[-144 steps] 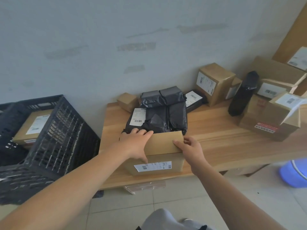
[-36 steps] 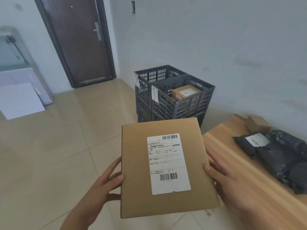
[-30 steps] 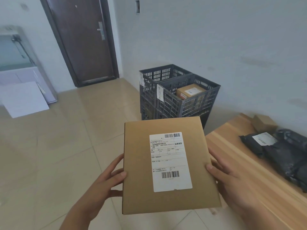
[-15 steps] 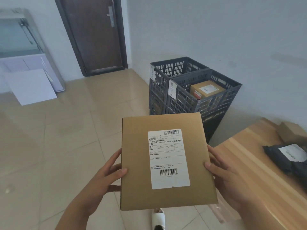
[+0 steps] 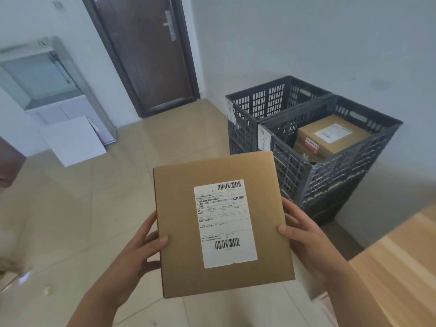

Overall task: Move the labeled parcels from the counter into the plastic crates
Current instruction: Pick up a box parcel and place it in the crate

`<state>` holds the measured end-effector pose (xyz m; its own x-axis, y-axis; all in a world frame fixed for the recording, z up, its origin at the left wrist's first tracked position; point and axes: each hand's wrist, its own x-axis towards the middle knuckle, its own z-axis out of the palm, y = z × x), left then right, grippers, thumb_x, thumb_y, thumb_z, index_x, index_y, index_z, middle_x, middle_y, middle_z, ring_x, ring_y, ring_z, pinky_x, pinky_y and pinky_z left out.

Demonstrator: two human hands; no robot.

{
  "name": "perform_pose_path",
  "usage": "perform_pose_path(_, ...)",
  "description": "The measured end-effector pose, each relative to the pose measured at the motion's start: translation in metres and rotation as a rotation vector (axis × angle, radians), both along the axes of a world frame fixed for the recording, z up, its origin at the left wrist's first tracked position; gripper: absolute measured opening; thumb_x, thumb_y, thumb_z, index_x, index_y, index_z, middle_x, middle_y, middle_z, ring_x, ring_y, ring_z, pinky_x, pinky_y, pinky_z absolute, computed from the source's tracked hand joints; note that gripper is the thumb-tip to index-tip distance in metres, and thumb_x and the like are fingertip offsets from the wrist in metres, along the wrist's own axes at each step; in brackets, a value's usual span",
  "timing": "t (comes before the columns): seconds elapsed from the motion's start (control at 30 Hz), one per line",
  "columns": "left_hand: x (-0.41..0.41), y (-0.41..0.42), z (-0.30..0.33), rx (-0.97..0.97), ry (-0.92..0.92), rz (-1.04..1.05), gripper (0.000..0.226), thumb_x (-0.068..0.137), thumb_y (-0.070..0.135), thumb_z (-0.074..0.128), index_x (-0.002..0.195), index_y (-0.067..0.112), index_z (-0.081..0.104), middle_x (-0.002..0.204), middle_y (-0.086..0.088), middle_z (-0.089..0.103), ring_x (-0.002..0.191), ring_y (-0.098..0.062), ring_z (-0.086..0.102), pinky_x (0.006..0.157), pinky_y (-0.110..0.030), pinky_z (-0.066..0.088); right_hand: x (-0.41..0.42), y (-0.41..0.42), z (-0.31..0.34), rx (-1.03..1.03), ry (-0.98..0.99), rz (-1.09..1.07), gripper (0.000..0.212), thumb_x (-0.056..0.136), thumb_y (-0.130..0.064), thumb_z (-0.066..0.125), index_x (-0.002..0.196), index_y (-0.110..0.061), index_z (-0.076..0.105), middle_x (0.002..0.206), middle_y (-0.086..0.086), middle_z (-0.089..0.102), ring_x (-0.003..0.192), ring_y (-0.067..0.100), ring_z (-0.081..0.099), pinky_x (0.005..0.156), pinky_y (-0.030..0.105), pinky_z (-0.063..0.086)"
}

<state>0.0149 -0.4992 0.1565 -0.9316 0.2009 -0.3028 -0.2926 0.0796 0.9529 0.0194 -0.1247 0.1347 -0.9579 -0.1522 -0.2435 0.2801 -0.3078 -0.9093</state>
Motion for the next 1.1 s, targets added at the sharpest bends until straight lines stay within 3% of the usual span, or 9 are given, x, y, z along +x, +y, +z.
perform_pose_path(0.13, -0.033, 0.008, -0.012, 0.010, -0.053, -0.003, 0.067, 0.090, 0.036, 0.074, 0.146, 0.057, 0.044, 0.140, 0.004, 0.067, 0.126, -0.022, 0.066, 0.092, -0.044, 0.058, -0.033, 0.003, -0.013, 0.013, -0.049, -0.027, 0.073, 0.075, -0.023, 0.079, 0.144, -0.035, 0.055, 0.135, 0.001, 0.070, 0.118, 0.029, 0.070, 0.104, 0.056, 0.053)
perform_pose_path(0.4, -0.150, 0.020, -0.021, 0.000, -0.108, -0.138, 0.086, 0.073, 0.045, 0.085, 0.147, 0.058, 0.043, 0.142, 0.003, 0.065, 0.126, -0.024, 0.066, 0.098, -0.051, 0.056, -0.106, 0.016, -0.019, 0.032, -0.081, -0.126, 0.058, 0.079, -0.024, 0.076, 0.133, -0.042, 0.066, 0.133, 0.001, 0.071, 0.118, 0.029, 0.070, 0.099, 0.052, 0.052)
perform_pose_path(0.47, -0.190, 0.028, -0.025, -0.002, -0.107, -0.183, 0.086, 0.071, 0.046, 0.086, 0.146, 0.059, 0.045, 0.141, 0.004, 0.066, 0.125, -0.024, 0.067, 0.097, -0.050, 0.056, -0.127, 0.022, -0.019, 0.042, -0.104, -0.167, 0.054, 0.079, -0.024, 0.074, 0.129, -0.043, 0.068, 0.132, 0.003, 0.071, 0.116, 0.030, 0.070, 0.103, 0.058, 0.052)
perform_pose_path(0.67, -0.313, 0.047, -0.034, 0.067, -0.137, -0.251, 0.089, 0.063, 0.044, 0.091, 0.142, 0.058, 0.051, 0.136, 0.001, 0.068, 0.119, -0.029, 0.070, 0.085, -0.046, 0.062, -0.211, 0.029, -0.004, 0.091, -0.182, -0.277, 0.059, 0.079, -0.029, 0.073, 0.137, -0.036, 0.063, 0.133, 0.005, 0.072, 0.119, 0.036, 0.069, 0.112, 0.067, 0.042)
perform_pose_path(0.8, -0.405, 0.055, -0.029, 0.129, -0.122, -0.250, 0.088, 0.061, 0.041, 0.091, 0.139, 0.058, 0.054, 0.133, -0.003, 0.070, 0.115, -0.032, 0.072, 0.081, -0.047, 0.062, -0.281, 0.026, 0.014, 0.106, -0.205, -0.346, 0.058, 0.082, -0.040, 0.071, 0.138, -0.035, 0.063, 0.135, 0.003, 0.071, 0.122, 0.032, 0.068, 0.112, 0.063, 0.044)
perform_pose_path(0.97, -0.509, 0.090, -0.023, 0.164, -0.073, -0.249, 0.089, 0.062, 0.042, 0.089, 0.142, 0.055, 0.052, 0.128, -0.008, 0.072, 0.111, -0.030, 0.073, 0.074, -0.044, 0.062, -0.335, 0.021, 0.011, -0.033, -0.300, -0.733, 0.075, 0.074, -0.056, 0.074, 0.142, -0.032, 0.053, 0.146, 0.005, 0.060, 0.132, 0.033, 0.057, 0.117, 0.062, 0.037)
perform_pose_path(1.1, -0.565, 0.153, -0.016, 0.168, -0.037, -0.236, 0.085, 0.066, 0.041, 0.089, 0.139, 0.060, 0.050, 0.120, -0.002, 0.075, 0.103, -0.024, 0.077, 0.067, -0.038, 0.063, -0.351, 0.014, 0.001, -0.158, -0.382, -0.824, 0.090, 0.067, -0.058, 0.077, 0.148, -0.036, 0.044, 0.146, 0.005, 0.055, 0.129, 0.033, 0.058, 0.104, 0.059, 0.051)
